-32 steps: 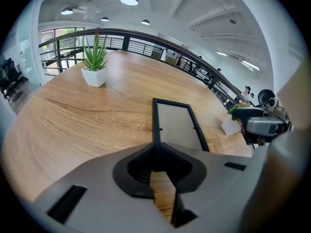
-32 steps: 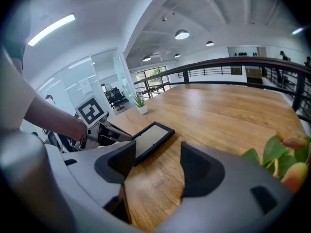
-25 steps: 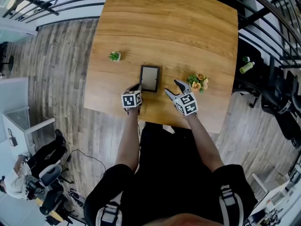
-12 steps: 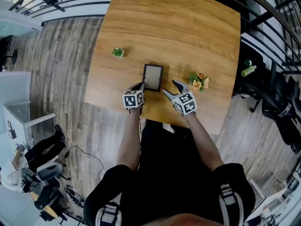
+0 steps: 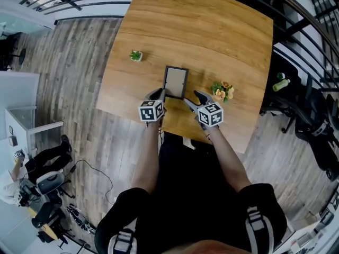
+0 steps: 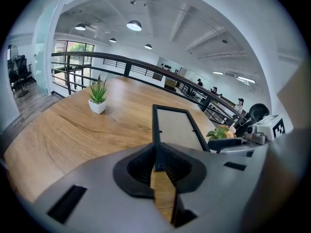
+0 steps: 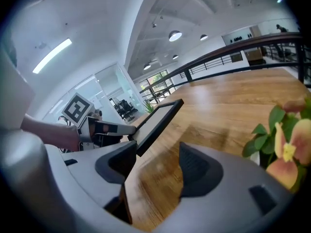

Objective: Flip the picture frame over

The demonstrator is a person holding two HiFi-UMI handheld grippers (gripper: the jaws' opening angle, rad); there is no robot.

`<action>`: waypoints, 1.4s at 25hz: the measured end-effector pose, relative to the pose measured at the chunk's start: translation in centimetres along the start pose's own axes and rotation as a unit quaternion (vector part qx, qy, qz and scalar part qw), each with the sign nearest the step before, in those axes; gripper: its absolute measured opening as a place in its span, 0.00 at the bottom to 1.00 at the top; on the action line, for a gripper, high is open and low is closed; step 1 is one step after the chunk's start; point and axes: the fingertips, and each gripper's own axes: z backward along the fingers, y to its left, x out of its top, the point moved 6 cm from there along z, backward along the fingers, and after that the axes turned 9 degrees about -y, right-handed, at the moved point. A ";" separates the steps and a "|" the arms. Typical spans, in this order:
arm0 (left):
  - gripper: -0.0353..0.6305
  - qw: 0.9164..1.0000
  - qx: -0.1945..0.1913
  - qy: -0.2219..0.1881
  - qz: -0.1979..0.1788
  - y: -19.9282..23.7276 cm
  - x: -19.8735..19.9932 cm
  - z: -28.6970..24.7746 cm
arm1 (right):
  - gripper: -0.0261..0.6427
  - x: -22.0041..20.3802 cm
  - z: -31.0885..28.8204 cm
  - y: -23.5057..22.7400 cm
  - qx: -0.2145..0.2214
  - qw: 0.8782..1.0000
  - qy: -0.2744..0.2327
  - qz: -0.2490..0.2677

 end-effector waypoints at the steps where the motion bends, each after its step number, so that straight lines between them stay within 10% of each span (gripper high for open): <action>1: 0.13 1.000 0.000 -0.005 0.001 -0.4 0.1 0.3 | 0.45 0.1 0.2 0.1 0.004 1.000 -0.004 -0.006; 18: 0.13 0.998 0.004 -0.062 -0.028 -5.7 -0.2 3.9 | 0.37 0.6 3.3 1.2 0.138 0.970 -0.049 -0.194; 35: 0.13 0.995 0.008 -0.088 -0.053 -9.3 -1.3 5.4 | 0.17 0.4 6.7 0.4 0.148 0.955 -0.068 -0.246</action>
